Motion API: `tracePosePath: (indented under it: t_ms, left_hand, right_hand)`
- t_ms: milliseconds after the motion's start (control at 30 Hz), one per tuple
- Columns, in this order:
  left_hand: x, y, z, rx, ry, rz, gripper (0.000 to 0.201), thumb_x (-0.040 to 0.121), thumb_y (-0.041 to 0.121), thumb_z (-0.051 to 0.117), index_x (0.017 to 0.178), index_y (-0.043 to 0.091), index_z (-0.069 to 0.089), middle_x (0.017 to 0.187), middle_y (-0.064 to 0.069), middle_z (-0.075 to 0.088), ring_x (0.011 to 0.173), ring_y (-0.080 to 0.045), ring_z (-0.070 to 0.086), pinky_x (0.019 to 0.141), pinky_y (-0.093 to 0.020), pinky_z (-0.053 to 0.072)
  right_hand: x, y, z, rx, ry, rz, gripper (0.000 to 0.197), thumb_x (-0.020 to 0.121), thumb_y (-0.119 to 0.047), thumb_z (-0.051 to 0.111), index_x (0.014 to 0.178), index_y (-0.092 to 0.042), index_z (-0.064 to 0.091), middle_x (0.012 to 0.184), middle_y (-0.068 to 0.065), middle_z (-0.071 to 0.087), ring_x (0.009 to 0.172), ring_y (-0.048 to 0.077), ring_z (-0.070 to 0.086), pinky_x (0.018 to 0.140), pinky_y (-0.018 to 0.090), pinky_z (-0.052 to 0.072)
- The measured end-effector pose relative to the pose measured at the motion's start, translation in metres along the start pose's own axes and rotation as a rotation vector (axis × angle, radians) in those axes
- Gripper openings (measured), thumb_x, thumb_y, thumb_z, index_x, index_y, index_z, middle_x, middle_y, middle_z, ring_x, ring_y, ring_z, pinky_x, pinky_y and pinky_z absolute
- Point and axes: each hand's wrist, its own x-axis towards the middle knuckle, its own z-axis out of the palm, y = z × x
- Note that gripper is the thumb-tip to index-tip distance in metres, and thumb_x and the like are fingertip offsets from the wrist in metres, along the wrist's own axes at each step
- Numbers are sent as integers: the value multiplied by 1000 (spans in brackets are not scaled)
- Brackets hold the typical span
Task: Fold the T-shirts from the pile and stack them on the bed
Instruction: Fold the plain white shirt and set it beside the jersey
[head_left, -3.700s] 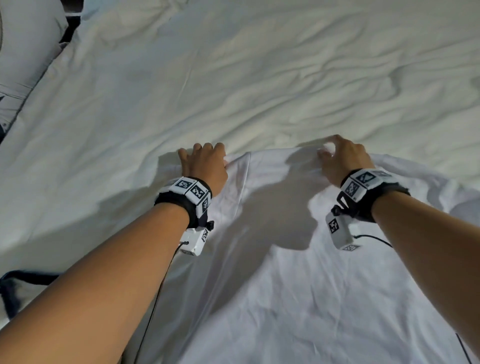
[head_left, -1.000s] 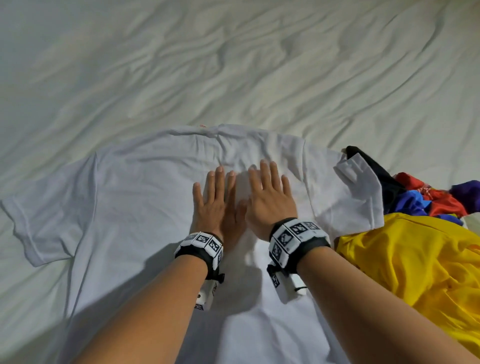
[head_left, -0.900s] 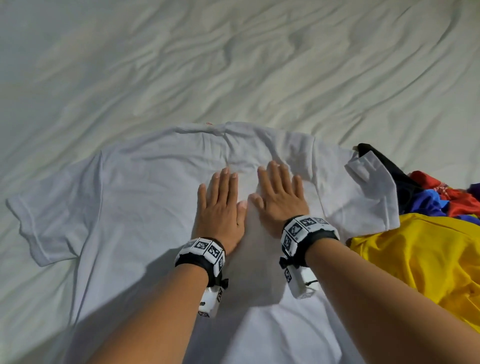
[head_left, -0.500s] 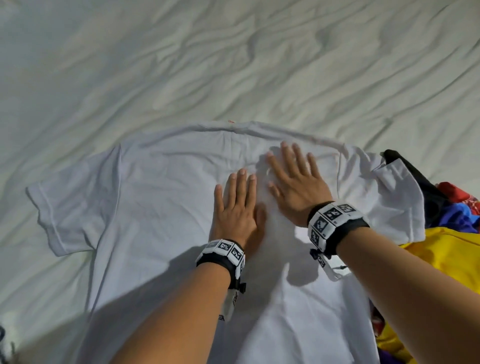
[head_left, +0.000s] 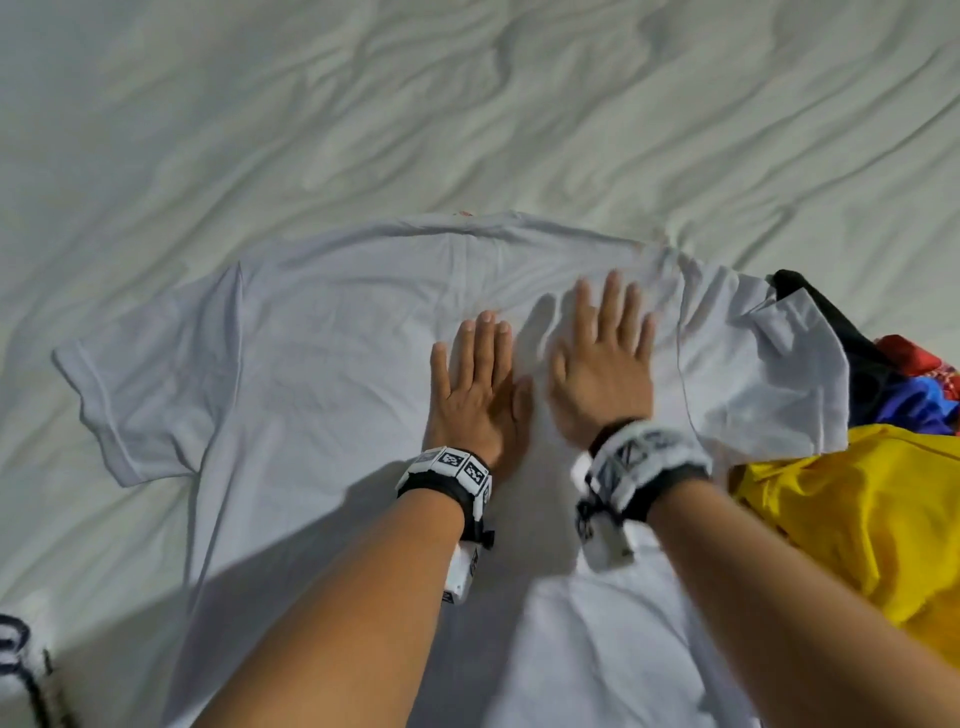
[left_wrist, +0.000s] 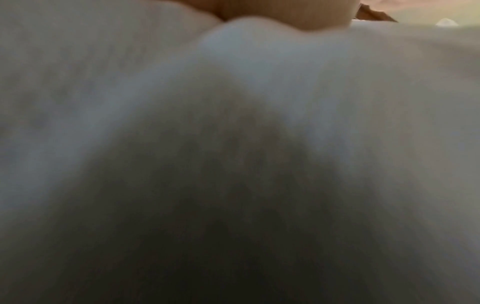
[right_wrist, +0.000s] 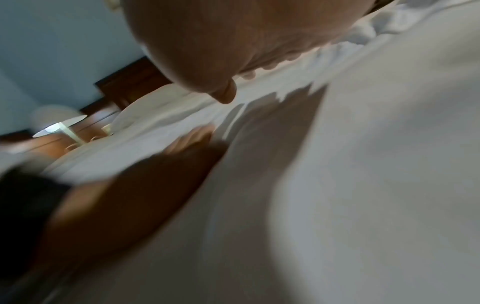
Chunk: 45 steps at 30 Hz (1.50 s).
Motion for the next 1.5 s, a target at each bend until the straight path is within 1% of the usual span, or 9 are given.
tracePosePath:
  t_ms: [200,367,500,600,733,967,1100,1367,1500]
  left_hand:
    - [-1,0,-12,6,-140,10,67,107,43,11,161,12,-13,168,-7,-21,156,-26,-17,125,-56,-5]
    - [1,1,-22,29,-215,3,67,107,44,11,161,12,-11,169,-8,-18,156,-26,-16,125,-56,-5]
    - [3,3,-34,81,-255,3,67,107,44,10,161,11,-12,169,-9,-18,156,-28,-15,124,-57,-2]
    - [-9,9,-44,142,-260,-4,67,107,44,12,161,10,-10,170,-12,-13,157,-31,-11,124,-58,1]
    - [-77,6,-41,110,-266,-9,69,107,48,15,162,10,-6,170,-14,-12,157,-31,-10,125,-57,-1]
    - [-252,-120,-49,186,-277,-131,74,103,63,8,163,23,-11,171,-8,-12,158,-28,-7,125,-57,3]
    - [-293,-178,-70,162,-278,-348,78,101,62,8,164,15,8,170,-16,3,157,-35,5,123,-61,7]
    - [-333,-14,-45,23,-379,34,69,104,51,16,162,26,-11,166,-14,-25,155,-34,-19,122,-62,-7]
    - [-354,-41,-40,36,-396,14,70,103,63,10,160,34,-18,167,-8,-26,155,-28,-22,123,-59,-7]
  right_hand:
    - [-111,57,32,-68,-34,12,63,106,-54,17,162,-33,-3,169,0,-17,153,20,-24,123,44,-17]
    - [-108,75,18,-61,-48,186,64,107,-39,23,162,-17,-2,168,18,-6,154,42,-1,124,57,5]
    - [-163,23,35,-56,-140,-265,64,107,-47,21,163,-26,-2,167,9,-17,154,31,-18,126,51,-4]
    - [-202,31,60,-102,-236,-258,64,106,-58,15,161,-35,-8,166,-2,-25,152,23,-27,124,48,-10]
    - [-215,81,50,-39,-210,-20,65,105,-58,14,158,-38,-16,163,-4,-34,140,12,-45,118,36,-23]
    - [-244,106,37,57,-314,121,68,103,-54,16,160,-30,-15,167,1,-23,157,29,-2,124,53,16]
    - [-293,94,38,-57,-261,94,70,104,-53,16,161,-21,-10,169,7,-17,154,25,-19,126,49,-4]
    - [-344,1,89,-63,-268,-211,65,105,-52,12,162,-27,-6,168,6,-20,153,27,-23,125,48,-7]
    - [-353,27,87,-65,-269,-133,61,106,-55,13,160,-37,-9,168,1,-20,153,26,-23,125,49,-10]
